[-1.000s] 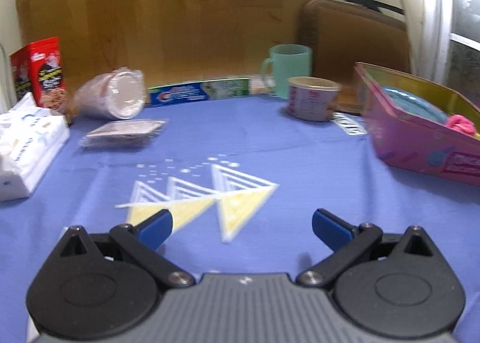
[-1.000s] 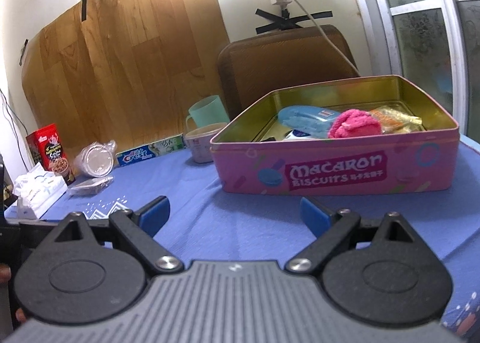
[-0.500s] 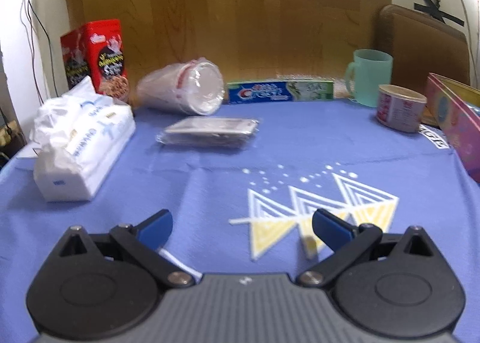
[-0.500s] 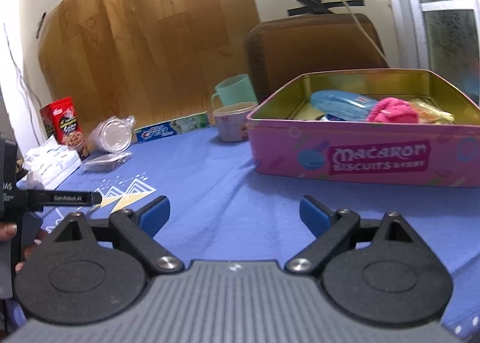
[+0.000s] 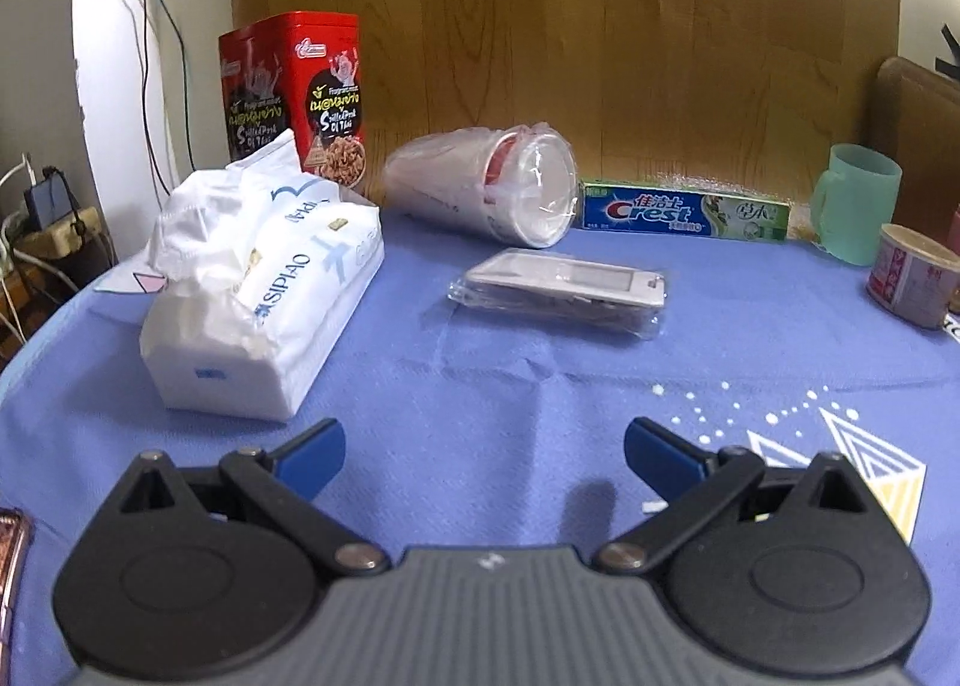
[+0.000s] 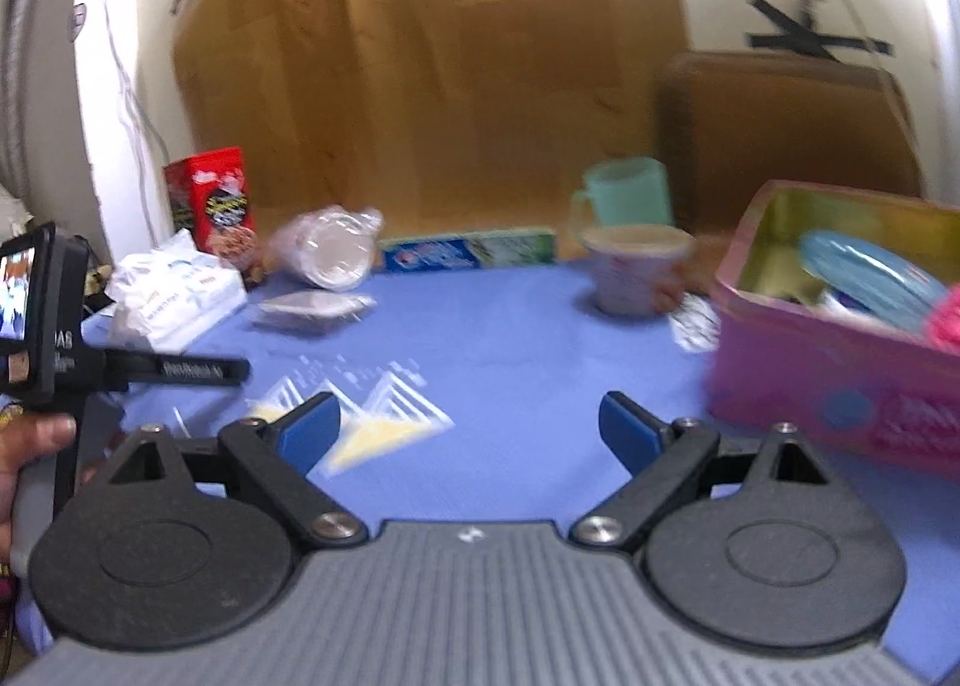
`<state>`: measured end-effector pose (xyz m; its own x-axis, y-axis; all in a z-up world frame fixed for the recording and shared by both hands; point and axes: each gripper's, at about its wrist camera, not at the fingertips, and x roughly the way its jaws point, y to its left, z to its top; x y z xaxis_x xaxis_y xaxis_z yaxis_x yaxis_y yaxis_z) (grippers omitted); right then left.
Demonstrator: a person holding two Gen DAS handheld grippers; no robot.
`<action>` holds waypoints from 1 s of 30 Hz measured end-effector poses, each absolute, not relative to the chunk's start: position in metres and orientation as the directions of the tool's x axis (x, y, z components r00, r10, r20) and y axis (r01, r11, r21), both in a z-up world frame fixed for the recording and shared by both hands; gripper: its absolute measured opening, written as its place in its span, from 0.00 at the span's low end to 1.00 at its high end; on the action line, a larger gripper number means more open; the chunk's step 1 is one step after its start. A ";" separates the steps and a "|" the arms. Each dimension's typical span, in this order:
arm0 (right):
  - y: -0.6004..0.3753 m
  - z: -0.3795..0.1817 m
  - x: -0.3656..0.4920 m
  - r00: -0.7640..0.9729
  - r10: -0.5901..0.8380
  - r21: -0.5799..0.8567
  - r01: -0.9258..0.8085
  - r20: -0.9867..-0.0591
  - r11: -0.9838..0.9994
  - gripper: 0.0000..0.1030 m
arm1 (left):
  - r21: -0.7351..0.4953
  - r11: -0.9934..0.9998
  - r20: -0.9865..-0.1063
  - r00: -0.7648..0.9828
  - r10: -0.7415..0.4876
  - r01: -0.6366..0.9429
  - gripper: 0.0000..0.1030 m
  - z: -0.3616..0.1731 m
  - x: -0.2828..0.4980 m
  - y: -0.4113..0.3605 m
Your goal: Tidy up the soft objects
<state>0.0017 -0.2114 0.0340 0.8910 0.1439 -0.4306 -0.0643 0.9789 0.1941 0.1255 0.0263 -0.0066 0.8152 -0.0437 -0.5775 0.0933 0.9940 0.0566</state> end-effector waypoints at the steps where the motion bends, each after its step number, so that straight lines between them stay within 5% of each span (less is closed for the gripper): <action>1: -0.208 0.034 0.008 0.895 0.153 0.190 -0.078 -0.419 0.979 0.92 | 0.050 0.995 -0.578 0.815 -0.044 0.089 1.00 -0.007 0.125 0.027; 5: -0.198 0.023 0.028 0.890 0.179 0.197 -0.103 -0.420 0.975 0.91 | 0.046 0.996 -0.569 0.821 -0.042 0.083 1.00 -0.007 0.124 0.028; 7: -0.195 0.016 0.029 0.874 0.186 0.193 -0.108 -0.450 0.975 0.82 | 0.054 0.995 -0.562 0.826 -0.040 0.085 1.00 -0.007 0.122 0.027; 30: -0.191 0.018 0.022 0.885 0.216 0.173 -0.156 -0.412 0.972 0.85 | 0.054 0.993 -0.560 0.826 -0.061 0.110 1.00 -0.006 0.120 0.027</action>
